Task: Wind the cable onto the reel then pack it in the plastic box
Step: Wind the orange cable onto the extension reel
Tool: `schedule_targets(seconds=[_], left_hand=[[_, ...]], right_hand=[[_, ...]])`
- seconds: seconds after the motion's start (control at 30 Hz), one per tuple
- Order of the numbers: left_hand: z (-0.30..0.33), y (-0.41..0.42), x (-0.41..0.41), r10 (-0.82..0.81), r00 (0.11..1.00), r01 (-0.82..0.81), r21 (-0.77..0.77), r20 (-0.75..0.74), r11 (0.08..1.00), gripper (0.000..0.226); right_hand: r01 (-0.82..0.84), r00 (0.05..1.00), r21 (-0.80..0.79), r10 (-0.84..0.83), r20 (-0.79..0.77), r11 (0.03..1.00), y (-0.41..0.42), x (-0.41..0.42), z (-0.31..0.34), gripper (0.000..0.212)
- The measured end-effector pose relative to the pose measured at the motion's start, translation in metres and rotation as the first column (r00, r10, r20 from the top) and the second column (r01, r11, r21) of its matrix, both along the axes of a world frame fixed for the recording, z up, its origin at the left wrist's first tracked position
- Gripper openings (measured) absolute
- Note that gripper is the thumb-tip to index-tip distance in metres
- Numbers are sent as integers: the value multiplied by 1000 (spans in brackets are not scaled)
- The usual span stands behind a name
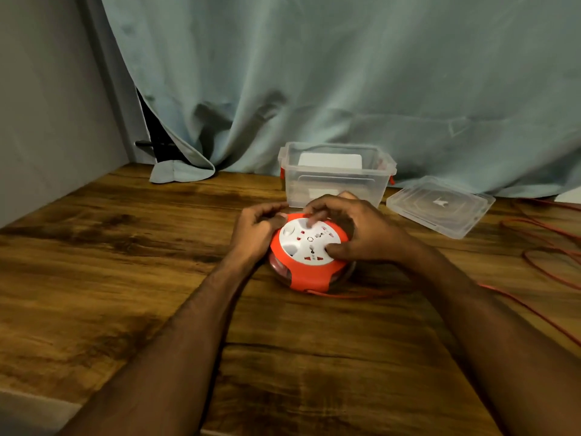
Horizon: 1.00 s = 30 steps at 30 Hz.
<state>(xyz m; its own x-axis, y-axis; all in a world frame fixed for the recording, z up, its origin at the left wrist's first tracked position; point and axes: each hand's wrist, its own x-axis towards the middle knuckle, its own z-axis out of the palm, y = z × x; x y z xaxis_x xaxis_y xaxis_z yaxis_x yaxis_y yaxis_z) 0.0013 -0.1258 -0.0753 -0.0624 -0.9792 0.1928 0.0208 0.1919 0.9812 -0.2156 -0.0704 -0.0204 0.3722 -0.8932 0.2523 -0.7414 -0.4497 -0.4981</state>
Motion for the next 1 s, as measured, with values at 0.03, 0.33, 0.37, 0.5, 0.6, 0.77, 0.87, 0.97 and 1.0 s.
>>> schedule_targets(seconds=[0.03, 0.33, 0.37, 0.5, 0.6, 0.77, 0.87, 0.97, 1.0], left_hand=[[0, 1, 0, -17, 1000, 17, -4, 5, 1000, 33], [5, 5, 1, -98, 995, 98, 9, -21, 995, 41], [6, 5, 1, -97, 995, 98, 10, -21, 995, 41], [8, 7, 1, -95, 995, 96, 18, -38, 995, 38], [10, 8, 0, -90, 994, 91, 19, -59, 996, 36], [9, 8, -1, -95, 994, 96, 15, -61, 995, 33], [8, 6, 0, -67, 994, 69, 25, -83, 997, 33], [9, 8, -2, -54, 994, 57, 27, -95, 998, 32], [9, 9, -1, -55, 994, 57, 21, -92, 998, 32]], right_hand=[[-29, 1000, 24, 29, 0, 999, 2, 0, 1, 67], [30, 998, 97, -36, 51, 995, 16, 5, 5, 66], [49, 998, 83, -53, 44, 995, 17, 7, 3, 63], [108, 993, 1, -108, 41, 994, 22, 18, -5, 53], [189, 982, -53, -188, 30, 980, 22, 24, -8, 57], [236, 972, -140, -234, 29, 962, 24, 37, -12, 48], [189, 981, -167, -178, 79, 968, 27, 32, -12, 22], [117, 983, -82, -104, 151, 990, 27, 18, -8, 43], [97, 984, -35, -91, 155, 995, 27, 16, -7, 50]])
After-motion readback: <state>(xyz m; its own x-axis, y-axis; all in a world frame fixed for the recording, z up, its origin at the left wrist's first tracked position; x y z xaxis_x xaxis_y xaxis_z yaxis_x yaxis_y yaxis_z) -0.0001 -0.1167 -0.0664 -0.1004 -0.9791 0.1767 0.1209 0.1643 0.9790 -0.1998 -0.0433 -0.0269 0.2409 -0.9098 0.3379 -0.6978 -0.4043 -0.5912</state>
